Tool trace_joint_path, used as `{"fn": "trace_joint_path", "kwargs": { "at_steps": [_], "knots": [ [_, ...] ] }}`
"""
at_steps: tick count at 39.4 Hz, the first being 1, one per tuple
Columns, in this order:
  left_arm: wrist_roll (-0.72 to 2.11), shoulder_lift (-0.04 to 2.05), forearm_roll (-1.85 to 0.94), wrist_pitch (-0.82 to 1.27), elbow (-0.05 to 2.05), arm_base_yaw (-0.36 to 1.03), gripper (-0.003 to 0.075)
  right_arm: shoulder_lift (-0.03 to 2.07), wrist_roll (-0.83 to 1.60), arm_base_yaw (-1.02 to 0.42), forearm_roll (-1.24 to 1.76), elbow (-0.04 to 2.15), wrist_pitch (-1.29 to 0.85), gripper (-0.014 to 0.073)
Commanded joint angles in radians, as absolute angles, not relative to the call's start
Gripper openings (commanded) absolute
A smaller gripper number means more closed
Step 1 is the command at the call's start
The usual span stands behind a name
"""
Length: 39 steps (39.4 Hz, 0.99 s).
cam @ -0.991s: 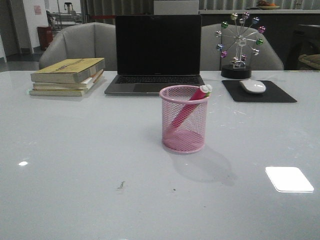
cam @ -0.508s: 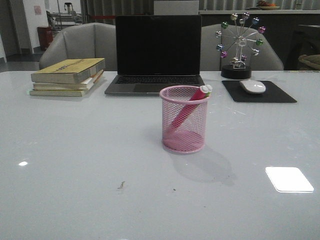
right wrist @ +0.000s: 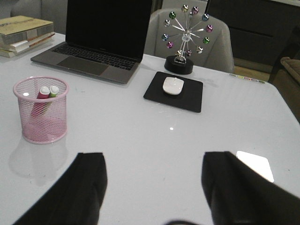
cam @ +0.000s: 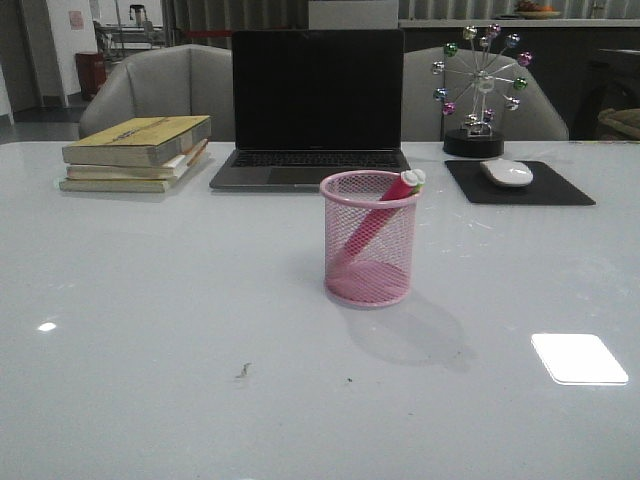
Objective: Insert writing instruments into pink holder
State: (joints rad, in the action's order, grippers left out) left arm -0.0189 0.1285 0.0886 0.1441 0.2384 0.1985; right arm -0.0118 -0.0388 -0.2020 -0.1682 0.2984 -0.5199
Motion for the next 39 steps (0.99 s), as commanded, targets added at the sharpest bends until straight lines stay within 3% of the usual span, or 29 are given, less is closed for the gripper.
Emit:
{"fn": "trace_joint_path", "kwargs": {
  "at_steps": [1,16,39],
  "knots": [
    [-0.028,0.137,0.081,-0.064,0.225,0.198,0.0353,0.021,-0.027,-0.199,-0.19,0.304,-0.38,0.0542],
    [-0.028,0.174,0.109,-0.164,0.183,0.198,0.0353,0.088,-0.027,-0.199,-0.271,0.202,-0.116,0.0542],
    [-0.028,0.194,0.129,-0.176,0.183,0.181,0.0353,0.09,-0.038,-0.199,-0.27,0.23,-0.22,0.0542]
  ]
}}
